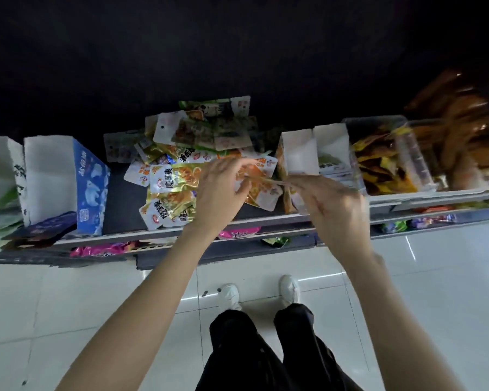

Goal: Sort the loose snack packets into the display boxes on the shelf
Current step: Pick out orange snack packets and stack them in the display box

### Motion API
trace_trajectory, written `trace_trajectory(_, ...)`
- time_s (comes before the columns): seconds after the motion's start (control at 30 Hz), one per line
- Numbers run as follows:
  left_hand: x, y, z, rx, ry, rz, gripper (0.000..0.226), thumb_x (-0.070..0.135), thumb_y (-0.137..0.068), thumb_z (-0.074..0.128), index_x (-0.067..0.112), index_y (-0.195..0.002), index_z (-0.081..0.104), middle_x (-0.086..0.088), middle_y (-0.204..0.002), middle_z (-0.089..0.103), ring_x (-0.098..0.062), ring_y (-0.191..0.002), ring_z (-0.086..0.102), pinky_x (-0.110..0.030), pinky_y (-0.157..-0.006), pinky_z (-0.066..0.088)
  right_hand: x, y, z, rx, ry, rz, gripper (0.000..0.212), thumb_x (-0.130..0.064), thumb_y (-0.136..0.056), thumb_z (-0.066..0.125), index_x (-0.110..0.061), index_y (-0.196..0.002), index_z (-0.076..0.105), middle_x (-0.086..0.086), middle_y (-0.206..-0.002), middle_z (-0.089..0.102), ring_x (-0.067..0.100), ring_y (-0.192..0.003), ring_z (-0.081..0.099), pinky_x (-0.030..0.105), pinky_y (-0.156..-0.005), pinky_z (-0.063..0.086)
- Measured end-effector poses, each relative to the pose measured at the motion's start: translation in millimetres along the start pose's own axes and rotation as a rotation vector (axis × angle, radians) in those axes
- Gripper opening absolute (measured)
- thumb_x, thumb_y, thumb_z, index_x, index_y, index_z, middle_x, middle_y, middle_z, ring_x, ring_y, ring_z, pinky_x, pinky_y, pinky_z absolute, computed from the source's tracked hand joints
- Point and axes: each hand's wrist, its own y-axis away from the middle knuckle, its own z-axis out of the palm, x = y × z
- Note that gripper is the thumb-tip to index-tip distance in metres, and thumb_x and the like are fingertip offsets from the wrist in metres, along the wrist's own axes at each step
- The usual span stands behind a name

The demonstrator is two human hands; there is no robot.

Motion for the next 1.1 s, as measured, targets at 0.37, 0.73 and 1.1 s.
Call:
trace_trajectory(0.37, 40.8, -38.8, 105.3, -0.247, 0.197, -0.414, 0.061, 0.031, -0.089, 0.062, 0.019, -0.142, 0.034, -0.002, -0.135, 0.052, -0.021, -0.111, 0.058, -0.033, -0.092, 0.045, 119.9, -12.3, -29.1, 0.21, 0.4, -0.16, 0.018, -0.005, -0.088, 0.062, -0.017, -0.09, 0.076, 0.0, -0.087, 0.075, 0.012, -0.071, 0.07, 0.018, -0.051, 0.048)
trace_trajectory(0.73, 38.4, -44.6, 108.2, -0.237, 0.214, -0.425, 0.056, 0.016, -0.088, 0.062, 0.021, -0.139, 0.039, 0.003, -0.127, 0.059, -0.014, -0.092, 0.065, -0.02, -0.07, 0.047, 139.6, -20.6, 16.3, -0.201, 0.542, -0.084, 0.051, 0.011, -0.062, 0.058, -0.01, -0.107, 0.065, 0.008, -0.082, 0.073, 0.024, -0.077, 0.07, 0.036, -0.087, 0.046)
trace_trajectory(1.1, 15.7, -18.2, 67.6, -0.166, 0.309, -0.411, 0.033, 0.019, -0.093, 0.056, 0.021, -0.126, 0.054, 0.008, -0.121, 0.062, -0.007, -0.097, 0.06, -0.023, -0.084, 0.048, 72.1, 5.2, 31.3, -0.116, 0.255, -0.025, 0.023, 0.002, -0.074, 0.063, -0.01, -0.092, 0.069, 0.009, -0.089, 0.072, 0.027, -0.081, 0.068, 0.034, -0.073, 0.053)
